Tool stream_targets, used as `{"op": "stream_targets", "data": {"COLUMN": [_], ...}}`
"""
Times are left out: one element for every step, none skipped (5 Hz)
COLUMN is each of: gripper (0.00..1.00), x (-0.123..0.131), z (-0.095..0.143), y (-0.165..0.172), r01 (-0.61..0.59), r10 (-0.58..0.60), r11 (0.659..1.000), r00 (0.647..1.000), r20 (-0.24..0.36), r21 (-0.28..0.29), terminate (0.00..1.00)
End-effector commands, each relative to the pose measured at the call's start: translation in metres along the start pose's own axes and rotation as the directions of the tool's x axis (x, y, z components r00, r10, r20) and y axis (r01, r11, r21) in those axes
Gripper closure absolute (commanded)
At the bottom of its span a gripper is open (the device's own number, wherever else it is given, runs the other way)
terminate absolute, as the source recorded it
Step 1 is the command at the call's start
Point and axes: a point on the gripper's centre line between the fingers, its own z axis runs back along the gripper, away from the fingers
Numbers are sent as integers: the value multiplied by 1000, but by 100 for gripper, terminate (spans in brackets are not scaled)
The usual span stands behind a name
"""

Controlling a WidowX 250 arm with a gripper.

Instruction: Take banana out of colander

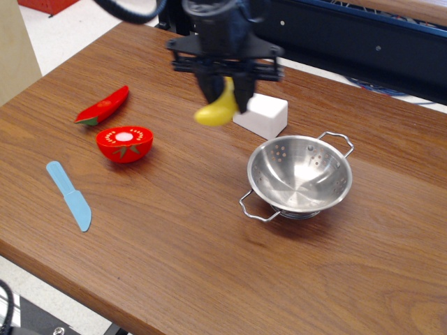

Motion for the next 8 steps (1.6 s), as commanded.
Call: {"op": "stream_targets", "data": {"gripper": [100, 100, 100, 100, 0, 0, 0, 0], "x": [24, 19, 23, 19, 14, 20, 23, 21], "z": [-19, -46, -68, -72, -69, -51, -19, 16], "y": [27, 34, 33, 35, 35, 36, 31, 21], "r01": [-91, -92, -131, -134, -163, -221, -241, -232], "r10": [88, 87, 125, 126, 161, 218, 234, 222], "r11": [994, 992, 984, 982, 978, 963, 961, 967], "r00": [994, 995, 991, 990, 987, 975, 970, 970], "r20": [58, 54, 52, 65, 22, 39, 69, 103], "r21": [52, 91, 121, 133, 132, 151, 133, 101], "terminate": [0, 0, 0, 0, 0, 0, 0, 0]}}
